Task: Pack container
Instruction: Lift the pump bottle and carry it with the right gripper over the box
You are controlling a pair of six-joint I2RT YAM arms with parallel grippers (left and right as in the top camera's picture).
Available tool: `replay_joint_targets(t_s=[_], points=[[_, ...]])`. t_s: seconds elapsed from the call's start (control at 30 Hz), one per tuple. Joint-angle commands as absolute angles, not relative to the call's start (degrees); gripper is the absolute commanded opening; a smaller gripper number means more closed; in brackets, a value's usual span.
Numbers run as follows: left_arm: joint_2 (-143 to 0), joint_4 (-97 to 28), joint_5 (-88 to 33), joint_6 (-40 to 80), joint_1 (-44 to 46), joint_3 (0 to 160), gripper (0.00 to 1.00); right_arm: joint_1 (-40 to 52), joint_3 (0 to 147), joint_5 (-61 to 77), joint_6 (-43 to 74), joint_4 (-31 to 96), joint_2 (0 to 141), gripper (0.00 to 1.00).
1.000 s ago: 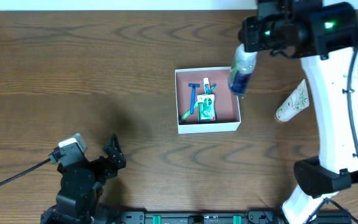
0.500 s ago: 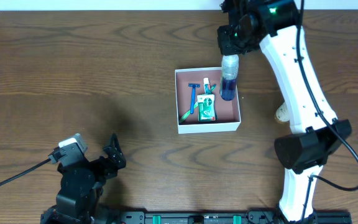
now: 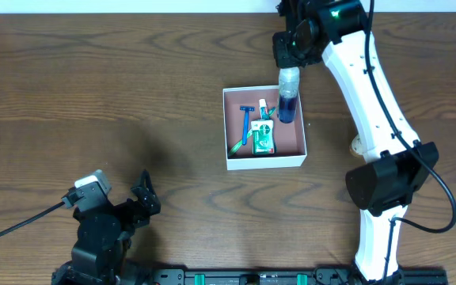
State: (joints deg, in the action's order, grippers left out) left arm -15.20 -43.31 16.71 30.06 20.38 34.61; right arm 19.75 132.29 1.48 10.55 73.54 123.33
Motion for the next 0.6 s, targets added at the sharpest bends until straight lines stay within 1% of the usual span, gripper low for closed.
replay_joint_targets(t_s=[0.0,0.57], points=[[-14.9,-43.2,17.2,30.5,20.2,34.6,0.98,20.5,131.3,1.3,11.8,71.9,123.3,0.19],[-14.9,-43.2,17.2,30.5,20.2,34.6,0.98,20.5,121.6,0.4,11.8,64.7,123.4,0.19]])
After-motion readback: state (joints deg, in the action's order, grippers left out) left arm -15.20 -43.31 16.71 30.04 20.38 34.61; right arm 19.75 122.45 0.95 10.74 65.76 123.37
